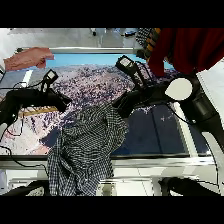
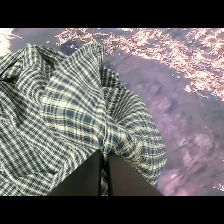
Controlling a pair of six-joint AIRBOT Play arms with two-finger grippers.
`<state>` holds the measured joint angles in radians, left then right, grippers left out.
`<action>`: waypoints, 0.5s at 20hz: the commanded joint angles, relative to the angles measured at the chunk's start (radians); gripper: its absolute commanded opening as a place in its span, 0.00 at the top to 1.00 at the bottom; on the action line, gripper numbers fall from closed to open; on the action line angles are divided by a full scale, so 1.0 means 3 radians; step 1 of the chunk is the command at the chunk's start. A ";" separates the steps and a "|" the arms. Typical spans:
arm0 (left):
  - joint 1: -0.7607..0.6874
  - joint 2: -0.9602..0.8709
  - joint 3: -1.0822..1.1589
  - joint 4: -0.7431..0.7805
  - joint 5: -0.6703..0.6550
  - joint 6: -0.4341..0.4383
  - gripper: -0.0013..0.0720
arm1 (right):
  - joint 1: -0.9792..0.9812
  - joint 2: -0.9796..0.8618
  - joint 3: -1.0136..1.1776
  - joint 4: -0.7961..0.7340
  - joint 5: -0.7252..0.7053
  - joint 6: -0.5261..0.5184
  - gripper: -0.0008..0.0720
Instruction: Fold the clothes and pants, and hang the long-sleeved shirts on hangers.
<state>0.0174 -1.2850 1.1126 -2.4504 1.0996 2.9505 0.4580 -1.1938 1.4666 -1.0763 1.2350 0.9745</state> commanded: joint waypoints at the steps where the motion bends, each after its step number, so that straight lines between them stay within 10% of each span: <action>1: -0.0060 -0.0028 0.0065 -0.0014 0.0716 0.0116 0.36 | -0.0008 0.0023 0.0000 -0.0001 0.0038 -0.0001 0.92; 10: -0.0460 -0.0529 0.0067 -0.0128 0.0470 0.0116 0.26 | -0.0006 0.0022 0.0000 0.0089 0.0193 -0.0005 0.92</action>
<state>-0.0765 -1.4017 1.1316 -2.4809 1.2694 2.9826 0.4564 -1.1877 1.4666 -1.0592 1.2686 0.9737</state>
